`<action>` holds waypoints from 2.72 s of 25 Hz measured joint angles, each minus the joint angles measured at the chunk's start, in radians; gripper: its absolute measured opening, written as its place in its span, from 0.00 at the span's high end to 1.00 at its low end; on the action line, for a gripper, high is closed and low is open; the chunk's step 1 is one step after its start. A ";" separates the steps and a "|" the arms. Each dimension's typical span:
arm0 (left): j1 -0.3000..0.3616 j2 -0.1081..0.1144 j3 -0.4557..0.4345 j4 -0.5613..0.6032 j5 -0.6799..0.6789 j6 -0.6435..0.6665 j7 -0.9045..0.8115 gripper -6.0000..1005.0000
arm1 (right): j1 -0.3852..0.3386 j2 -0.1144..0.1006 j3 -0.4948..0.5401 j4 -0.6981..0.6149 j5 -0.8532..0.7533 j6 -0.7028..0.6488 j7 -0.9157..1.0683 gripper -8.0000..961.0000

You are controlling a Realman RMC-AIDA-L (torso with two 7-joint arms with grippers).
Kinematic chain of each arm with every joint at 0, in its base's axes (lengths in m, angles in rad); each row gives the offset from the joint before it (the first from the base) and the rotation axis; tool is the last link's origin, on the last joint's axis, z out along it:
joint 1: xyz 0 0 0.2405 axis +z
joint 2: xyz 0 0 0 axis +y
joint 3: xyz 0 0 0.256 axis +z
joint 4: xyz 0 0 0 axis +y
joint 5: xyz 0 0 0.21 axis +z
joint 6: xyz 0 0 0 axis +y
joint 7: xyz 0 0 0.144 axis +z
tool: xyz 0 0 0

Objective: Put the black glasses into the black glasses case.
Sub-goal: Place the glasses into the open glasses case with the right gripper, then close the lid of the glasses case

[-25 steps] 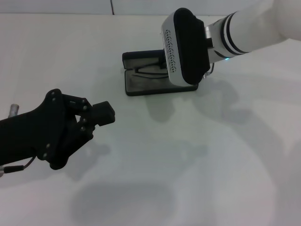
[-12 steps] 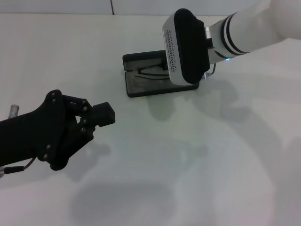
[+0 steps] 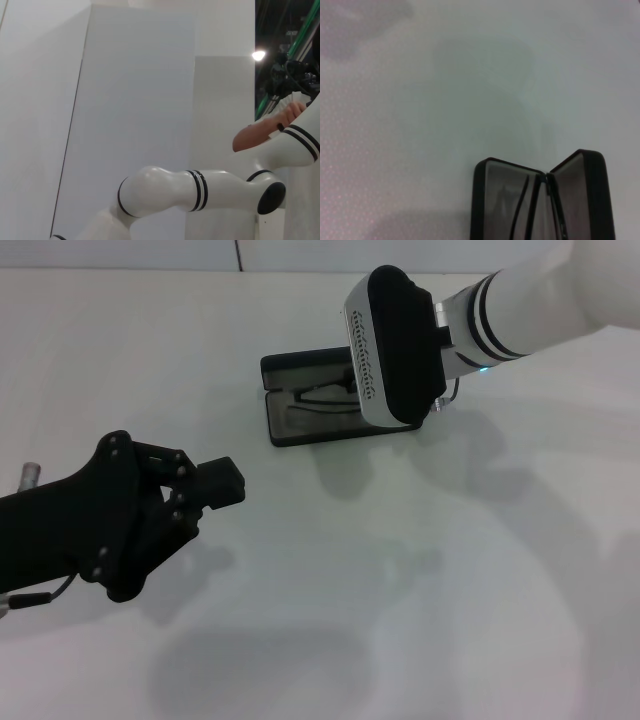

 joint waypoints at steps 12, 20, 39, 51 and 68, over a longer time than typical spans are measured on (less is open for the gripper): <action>0.000 -0.001 0.000 -0.001 -0.004 -0.001 0.000 0.96 | -0.006 0.000 -0.008 -0.011 -0.001 0.008 0.001 0.70; 0.004 -0.002 -0.035 -0.002 -0.006 -0.002 -0.001 0.95 | -0.105 0.000 -0.009 -0.152 -0.011 -0.023 0.025 0.60; -0.248 0.019 -0.218 0.093 0.113 -0.311 -0.312 0.95 | -0.719 -0.010 0.799 -0.558 0.746 -0.554 -0.030 0.62; -0.602 -0.042 -0.210 0.193 0.775 -0.820 -0.613 0.87 | -0.753 -0.011 1.194 -0.085 0.840 -0.918 -0.233 0.62; -0.635 -0.130 -0.197 0.111 0.997 -1.070 -0.660 0.81 | -0.717 -0.012 1.202 0.059 0.837 -0.922 -0.300 0.61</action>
